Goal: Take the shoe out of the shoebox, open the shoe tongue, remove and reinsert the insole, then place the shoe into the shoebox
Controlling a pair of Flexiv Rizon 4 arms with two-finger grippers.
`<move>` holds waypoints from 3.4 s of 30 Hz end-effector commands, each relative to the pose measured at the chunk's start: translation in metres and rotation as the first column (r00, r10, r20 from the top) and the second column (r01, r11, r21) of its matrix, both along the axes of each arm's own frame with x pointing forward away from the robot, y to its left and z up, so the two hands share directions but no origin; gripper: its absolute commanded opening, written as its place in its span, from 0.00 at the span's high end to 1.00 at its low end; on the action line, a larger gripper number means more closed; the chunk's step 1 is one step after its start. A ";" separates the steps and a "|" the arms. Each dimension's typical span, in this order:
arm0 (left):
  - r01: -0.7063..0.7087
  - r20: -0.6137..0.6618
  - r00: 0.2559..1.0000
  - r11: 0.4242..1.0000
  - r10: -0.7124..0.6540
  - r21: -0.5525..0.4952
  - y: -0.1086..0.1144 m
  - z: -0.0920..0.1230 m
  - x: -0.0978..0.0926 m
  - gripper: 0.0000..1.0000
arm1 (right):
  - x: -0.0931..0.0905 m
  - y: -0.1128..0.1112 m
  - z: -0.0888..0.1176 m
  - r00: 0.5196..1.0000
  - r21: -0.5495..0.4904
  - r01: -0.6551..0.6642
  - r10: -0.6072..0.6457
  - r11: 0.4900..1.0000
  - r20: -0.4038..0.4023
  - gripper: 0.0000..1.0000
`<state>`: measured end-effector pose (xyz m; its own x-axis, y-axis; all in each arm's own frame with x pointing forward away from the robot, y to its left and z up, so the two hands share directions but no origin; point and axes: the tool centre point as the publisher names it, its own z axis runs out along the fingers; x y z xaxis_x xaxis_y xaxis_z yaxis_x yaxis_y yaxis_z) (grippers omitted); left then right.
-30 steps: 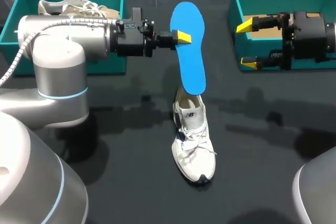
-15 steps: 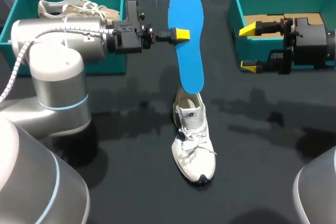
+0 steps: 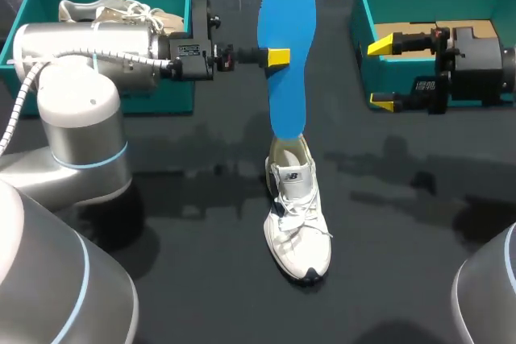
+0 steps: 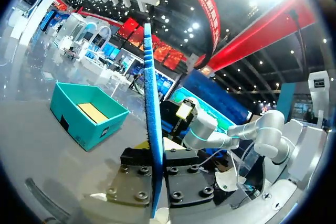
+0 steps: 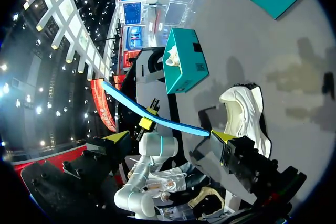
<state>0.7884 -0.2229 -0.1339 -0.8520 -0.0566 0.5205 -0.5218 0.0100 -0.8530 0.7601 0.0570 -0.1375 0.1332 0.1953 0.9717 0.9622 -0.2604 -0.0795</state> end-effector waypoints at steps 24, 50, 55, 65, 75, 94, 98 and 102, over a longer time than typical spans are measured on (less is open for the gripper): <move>-0.007 0.659 0.752 1.000 -0.001 0.009 0.001 -0.005 -0.002 1.00 | 0.001 0.002 0.000 1.000 -0.002 0.001 -0.001 1.000 -0.001 0.00; 0.061 0.997 0.063 0.997 0.037 -0.041 0.000 0.000 0.008 1.00 | 0.001 0.002 0.000 1.000 -0.002 0.001 -0.001 1.000 -0.001 0.00; 0.120 0.992 -0.106 0.991 0.065 -0.052 -0.001 0.001 0.017 1.00 | 0.001 0.002 0.000 1.000 -0.002 0.001 -0.001 1.000 -0.001 0.00; 0.117 0.963 -0.269 0.993 -0.003 0.035 -0.002 0.003 0.022 1.00 | 0.001 0.002 0.000 1.000 -0.002 0.001 -0.001 1.000 -0.001 0.00; 0.075 0.952 -0.307 0.997 0.010 0.013 -0.002 0.004 0.022 1.00 | 0.001 0.002 0.000 1.000 -0.002 0.001 -0.001 1.000 -0.001 0.00; 0.053 0.919 -0.392 0.997 -0.034 0.059 0.004 0.001 0.018 1.00 | 0.001 0.002 0.000 1.000 -0.002 0.001 -0.001 1.000 -0.001 0.00; 0.033 0.896 -0.439 0.996 -0.064 0.088 0.006 -0.003 0.016 1.00 | 0.001 0.002 0.000 1.000 -0.002 0.001 -0.001 1.000 -0.001 0.00; 0.021 0.864 -0.498 0.995 -0.070 0.093 0.009 -0.004 0.015 1.00 | 0.001 0.002 0.000 1.000 -0.002 0.001 -0.001 1.000 -0.001 0.00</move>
<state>0.8086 -0.2167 -0.1376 -0.0336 0.0472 -0.9983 0.9994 -0.0105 -0.0341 0.7611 0.0576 -0.1370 0.1334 0.1965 0.9714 0.9625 -0.2595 -0.0797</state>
